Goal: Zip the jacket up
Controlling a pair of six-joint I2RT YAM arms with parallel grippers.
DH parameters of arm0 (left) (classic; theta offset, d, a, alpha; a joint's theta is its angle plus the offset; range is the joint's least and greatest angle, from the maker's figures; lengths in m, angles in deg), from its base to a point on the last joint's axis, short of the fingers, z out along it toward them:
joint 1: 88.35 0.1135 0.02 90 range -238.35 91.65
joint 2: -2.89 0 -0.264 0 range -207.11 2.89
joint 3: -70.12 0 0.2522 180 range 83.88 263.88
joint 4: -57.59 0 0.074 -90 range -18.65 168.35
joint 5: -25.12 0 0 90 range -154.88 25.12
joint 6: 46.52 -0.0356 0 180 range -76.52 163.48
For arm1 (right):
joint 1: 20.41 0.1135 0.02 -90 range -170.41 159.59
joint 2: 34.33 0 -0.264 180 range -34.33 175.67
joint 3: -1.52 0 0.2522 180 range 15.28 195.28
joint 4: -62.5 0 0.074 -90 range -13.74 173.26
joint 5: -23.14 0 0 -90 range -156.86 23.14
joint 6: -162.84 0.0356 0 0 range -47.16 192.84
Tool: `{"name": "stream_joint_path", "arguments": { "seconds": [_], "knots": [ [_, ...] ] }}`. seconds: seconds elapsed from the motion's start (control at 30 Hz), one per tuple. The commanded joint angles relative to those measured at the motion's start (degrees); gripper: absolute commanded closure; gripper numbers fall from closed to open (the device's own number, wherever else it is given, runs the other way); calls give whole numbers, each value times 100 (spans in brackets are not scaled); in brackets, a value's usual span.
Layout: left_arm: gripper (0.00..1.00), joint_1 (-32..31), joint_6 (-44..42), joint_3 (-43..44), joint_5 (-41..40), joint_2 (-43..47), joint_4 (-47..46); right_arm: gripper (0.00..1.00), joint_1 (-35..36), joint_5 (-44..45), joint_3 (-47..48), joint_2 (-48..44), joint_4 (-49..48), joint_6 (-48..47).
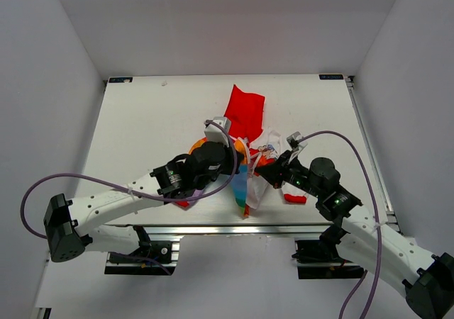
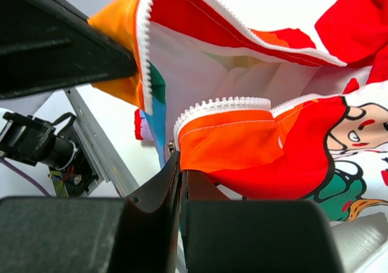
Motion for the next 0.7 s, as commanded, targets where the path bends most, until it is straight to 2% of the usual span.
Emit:
{"name": "stream_joint_path", "arguments": {
  "seconds": [0.0, 0.67],
  "knots": [
    [100, 25, -334, -132, 240, 202, -255, 100, -13, -139, 387, 7, 119, -41],
    [100, 25, -457, -458, 267, 325, -510, 100, -22, -606, 528, 139, -39, 179]
  ]
}}
